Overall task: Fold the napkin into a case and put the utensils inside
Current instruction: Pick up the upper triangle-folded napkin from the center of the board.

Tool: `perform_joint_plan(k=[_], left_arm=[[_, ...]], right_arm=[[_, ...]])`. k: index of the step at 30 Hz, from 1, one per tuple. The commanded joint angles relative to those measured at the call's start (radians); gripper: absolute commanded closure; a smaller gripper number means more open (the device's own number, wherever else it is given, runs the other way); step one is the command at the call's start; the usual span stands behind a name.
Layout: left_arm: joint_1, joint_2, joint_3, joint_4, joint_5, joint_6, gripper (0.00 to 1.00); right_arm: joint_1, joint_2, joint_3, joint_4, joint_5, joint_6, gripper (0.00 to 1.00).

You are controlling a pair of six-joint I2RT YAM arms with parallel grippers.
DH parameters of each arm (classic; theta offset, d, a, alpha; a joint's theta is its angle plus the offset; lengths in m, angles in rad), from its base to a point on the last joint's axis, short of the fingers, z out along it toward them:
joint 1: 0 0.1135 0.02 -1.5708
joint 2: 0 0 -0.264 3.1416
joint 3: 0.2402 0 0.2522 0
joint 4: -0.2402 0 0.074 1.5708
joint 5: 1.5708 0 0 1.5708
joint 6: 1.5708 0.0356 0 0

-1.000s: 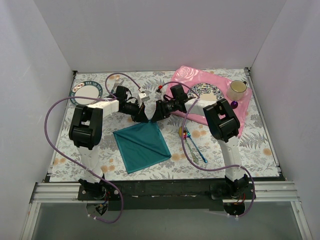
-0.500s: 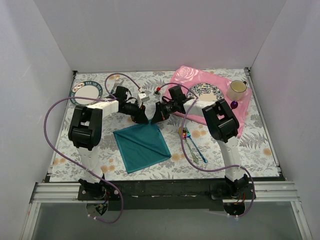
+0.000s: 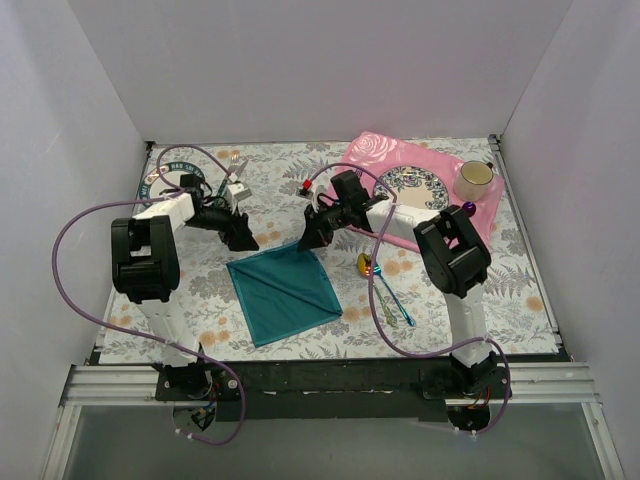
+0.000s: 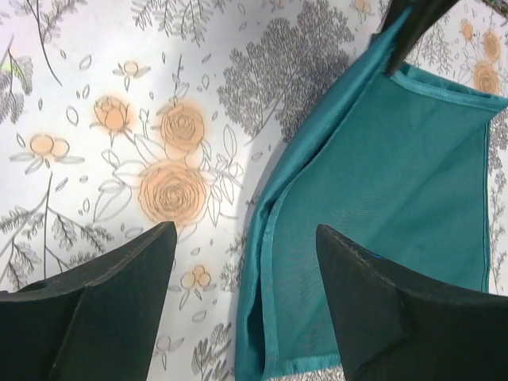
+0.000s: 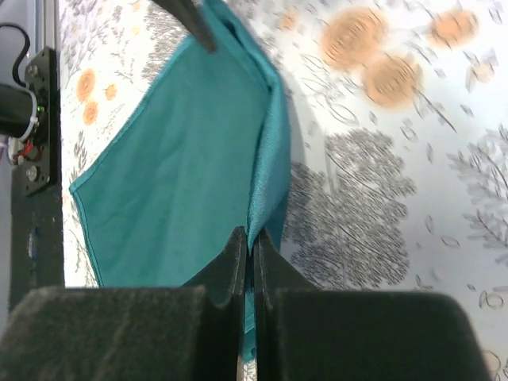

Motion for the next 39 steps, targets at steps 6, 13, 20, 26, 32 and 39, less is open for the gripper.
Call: perform_joint_plan(k=[6,13,20,26,32,39], left_arm=[[0.030,0.022,0.027,-0.180,0.076,0.245,0.31],[0.050,0.070,0.017,-0.257,0.066,0.326,0.38],[0.103,0.120,0.053,-0.333,0.056,0.357,0.51],[0.128,0.139,0.048,-0.379,0.035,0.376,0.63],[0.154,0.168,0.056,-0.455,0.032,0.421,0.69],[0.186,0.194,0.071,-0.513,0.038,0.451,0.74]], right_arm=[[0.062,-0.169,-0.057,0.020,0.030,-0.243,0.99],[0.070,-0.201,-0.065,0.020,0.034,-0.275,0.99],[0.068,-0.227,-0.077,0.020,0.035,-0.287,0.99],[0.068,-0.234,-0.075,0.020,0.034,-0.286,0.99],[0.070,-0.241,-0.072,0.019,0.034,-0.290,0.99],[0.070,-0.243,-0.071,0.016,0.035,-0.293,0.99]])
